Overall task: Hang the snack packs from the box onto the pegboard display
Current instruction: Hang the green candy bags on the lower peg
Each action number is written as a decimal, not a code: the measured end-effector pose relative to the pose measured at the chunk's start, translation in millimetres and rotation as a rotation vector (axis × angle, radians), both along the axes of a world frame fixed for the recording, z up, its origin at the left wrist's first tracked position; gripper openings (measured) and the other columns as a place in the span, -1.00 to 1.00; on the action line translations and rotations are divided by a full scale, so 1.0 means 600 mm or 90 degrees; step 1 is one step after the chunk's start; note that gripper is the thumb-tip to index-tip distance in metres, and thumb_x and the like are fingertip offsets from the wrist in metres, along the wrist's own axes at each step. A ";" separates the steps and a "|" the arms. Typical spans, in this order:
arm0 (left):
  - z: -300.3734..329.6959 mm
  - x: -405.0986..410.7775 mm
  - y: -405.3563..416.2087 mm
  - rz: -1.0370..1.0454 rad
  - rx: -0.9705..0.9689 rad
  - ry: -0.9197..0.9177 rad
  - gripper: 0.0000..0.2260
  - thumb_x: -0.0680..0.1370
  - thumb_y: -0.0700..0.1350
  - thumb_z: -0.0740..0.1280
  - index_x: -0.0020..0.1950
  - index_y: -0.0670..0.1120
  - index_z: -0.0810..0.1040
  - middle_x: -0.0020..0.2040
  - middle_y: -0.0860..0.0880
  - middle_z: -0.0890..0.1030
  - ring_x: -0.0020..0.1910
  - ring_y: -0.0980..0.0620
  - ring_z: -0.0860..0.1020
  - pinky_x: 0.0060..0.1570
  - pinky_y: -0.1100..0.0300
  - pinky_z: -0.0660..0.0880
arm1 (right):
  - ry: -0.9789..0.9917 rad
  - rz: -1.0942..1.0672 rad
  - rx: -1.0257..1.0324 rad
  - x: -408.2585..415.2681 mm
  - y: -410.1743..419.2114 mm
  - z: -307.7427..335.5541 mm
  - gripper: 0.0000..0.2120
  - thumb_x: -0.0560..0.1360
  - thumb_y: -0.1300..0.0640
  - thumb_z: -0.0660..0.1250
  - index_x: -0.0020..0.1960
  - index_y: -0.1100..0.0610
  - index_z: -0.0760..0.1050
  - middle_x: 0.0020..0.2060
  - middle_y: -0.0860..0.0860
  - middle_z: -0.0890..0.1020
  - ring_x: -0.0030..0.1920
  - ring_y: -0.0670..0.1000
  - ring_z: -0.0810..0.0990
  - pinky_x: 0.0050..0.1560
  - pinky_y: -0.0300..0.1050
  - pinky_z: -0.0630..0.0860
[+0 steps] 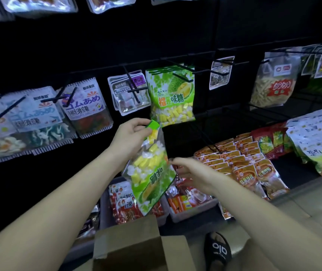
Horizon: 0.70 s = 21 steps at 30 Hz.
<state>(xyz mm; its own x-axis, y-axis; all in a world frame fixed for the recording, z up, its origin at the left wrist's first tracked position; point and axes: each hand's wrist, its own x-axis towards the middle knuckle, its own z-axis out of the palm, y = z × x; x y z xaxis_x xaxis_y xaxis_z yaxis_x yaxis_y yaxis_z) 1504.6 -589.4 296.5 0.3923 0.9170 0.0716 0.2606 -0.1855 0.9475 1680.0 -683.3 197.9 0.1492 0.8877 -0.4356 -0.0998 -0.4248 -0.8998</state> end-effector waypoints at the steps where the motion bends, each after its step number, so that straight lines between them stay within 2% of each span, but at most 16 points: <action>1: 0.000 -0.002 -0.008 0.008 -0.019 -0.039 -0.82 0.67 -0.17 0.35 0.27 -0.02 0.60 -0.01 0.10 0.65 -0.13 0.14 0.59 -0.39 0.43 0.47 | 0.053 0.017 -0.018 -0.002 -0.017 -0.011 -0.27 0.31 -0.22 0.57 0.41 -0.01 0.47 0.35 0.12 0.50 0.38 0.14 0.46 0.38 0.13 0.43; 3: 0.000 -0.005 -0.022 0.024 -0.054 -0.108 -0.82 0.68 -0.18 0.34 0.26 -0.03 0.61 0.02 0.09 0.66 -0.07 0.21 0.60 -0.39 0.48 0.49 | 0.172 0.025 -0.038 -0.008 -0.047 -0.036 -0.38 0.44 -0.09 0.55 0.43 0.03 0.47 0.41 0.20 0.51 0.41 0.21 0.49 0.47 0.19 0.40; 5: -0.003 -0.005 -0.036 0.058 -0.075 -0.163 -0.81 0.68 -0.18 0.34 0.27 -0.03 0.61 0.05 0.09 0.67 -0.04 0.22 0.62 -0.33 0.45 0.54 | 0.260 0.028 -0.018 -0.029 -0.072 -0.046 -0.53 0.58 0.08 0.43 0.45 0.14 0.45 0.36 0.24 0.58 0.38 0.24 0.56 0.45 0.19 0.44; 7: -0.008 -0.008 -0.043 0.104 -0.135 -0.239 -0.86 0.67 -0.18 0.36 0.19 0.00 0.63 0.05 0.02 0.70 -0.03 0.09 0.68 -0.17 0.28 0.64 | 0.265 0.000 0.023 -0.042 -0.079 -0.043 -0.67 0.64 0.23 0.29 0.39 0.22 0.49 0.27 0.23 0.65 0.32 0.21 0.62 0.34 0.14 0.54; 9: -0.015 -0.019 -0.042 0.138 -0.196 -0.286 -0.92 0.66 -0.17 0.37 0.11 -0.02 0.63 0.07 -0.13 0.72 -0.08 -0.05 0.70 -0.12 0.11 0.64 | 0.210 -0.039 0.056 -0.038 -0.080 -0.028 -0.73 0.66 0.28 0.25 0.34 0.23 0.51 0.20 0.21 0.69 0.22 0.17 0.68 0.15 0.08 0.63; 10: -0.021 -0.029 -0.036 0.151 -0.183 -0.240 -0.95 0.66 -0.15 0.37 0.09 -0.04 0.62 0.09 -0.18 0.72 -0.13 -0.07 0.69 -0.14 0.09 0.61 | 0.174 -0.061 0.074 -0.029 -0.079 -0.015 -0.75 0.66 0.29 0.25 0.31 0.23 0.53 0.17 0.20 0.71 0.16 0.15 0.71 0.06 0.05 0.65; 11: -0.026 -0.040 -0.029 0.154 -0.140 -0.134 -0.94 0.65 -0.12 0.38 0.10 -0.06 0.62 0.12 -0.23 0.70 -0.15 -0.08 0.66 -0.13 0.09 0.58 | 0.133 -0.079 0.093 -0.014 -0.077 0.000 -0.78 0.65 0.30 0.26 0.27 0.22 0.55 0.14 0.20 0.72 0.10 0.13 0.73 0.01 0.03 0.65; 13: -0.041 -0.065 -0.016 0.115 -0.074 0.124 -0.71 0.63 -0.05 0.41 0.31 -0.11 0.53 0.15 -0.18 0.65 -0.01 -0.09 0.63 0.02 0.05 0.55 | 0.015 -0.099 0.144 0.018 -0.072 0.040 -0.84 0.63 0.29 0.31 0.18 0.19 0.59 0.07 0.15 0.74 0.01 0.09 0.73 0.02 0.03 0.61; 15: -0.053 -0.081 -0.012 0.041 -0.124 0.246 -0.33 0.59 0.05 0.47 0.58 -0.13 0.26 0.22 -0.17 0.59 0.13 -0.11 0.61 0.16 0.04 0.53 | -0.163 -0.055 0.217 0.037 -0.067 0.095 -0.88 0.60 0.25 0.37 0.12 0.21 0.62 -0.03 0.09 0.75 -0.05 0.05 0.70 0.05 0.01 0.55; 16: -0.056 -0.084 -0.013 0.005 -0.152 0.266 -0.17 0.55 0.12 0.50 0.66 -0.05 0.10 0.33 -0.17 0.55 0.23 -0.12 0.59 0.24 0.03 0.51 | -0.285 -0.002 0.244 0.039 -0.064 0.125 -0.87 0.59 0.21 0.39 0.08 0.26 0.62 -0.11 0.09 0.72 -0.12 0.02 0.66 -0.01 -0.04 0.51; 18: -0.058 -0.076 -0.025 -0.060 -0.189 0.231 0.00 0.48 0.17 0.56 0.68 0.17 -0.08 0.53 -0.15 0.40 0.43 -0.15 0.47 0.34 0.02 0.41 | -0.559 0.164 0.252 0.028 -0.056 0.177 -0.79 0.58 0.14 0.40 -0.07 0.31 0.52 -0.26 0.06 0.54 -0.26 0.01 0.48 -0.19 -0.09 0.36; 20: -0.057 -0.056 -0.039 -0.121 -0.196 0.157 0.05 0.45 0.12 0.59 0.67 0.25 -0.11 0.60 -0.12 0.30 0.53 -0.13 0.36 0.40 0.02 0.33 | -0.760 0.305 0.228 0.007 -0.052 0.217 -0.76 0.58 0.12 0.39 -0.15 0.24 0.43 -0.28 0.07 0.45 -0.27 0.04 0.41 -0.24 -0.04 0.26; 21: -0.056 -0.044 -0.045 -0.152 -0.191 0.138 0.04 0.45 0.09 0.60 0.67 0.24 -0.08 0.60 -0.10 0.29 0.56 -0.10 0.32 0.40 0.03 0.31 | -0.805 0.344 0.212 0.002 -0.051 0.230 -0.77 0.58 0.12 0.39 -0.14 0.23 0.44 -0.27 0.06 0.46 -0.25 0.05 0.41 -0.24 -0.02 0.25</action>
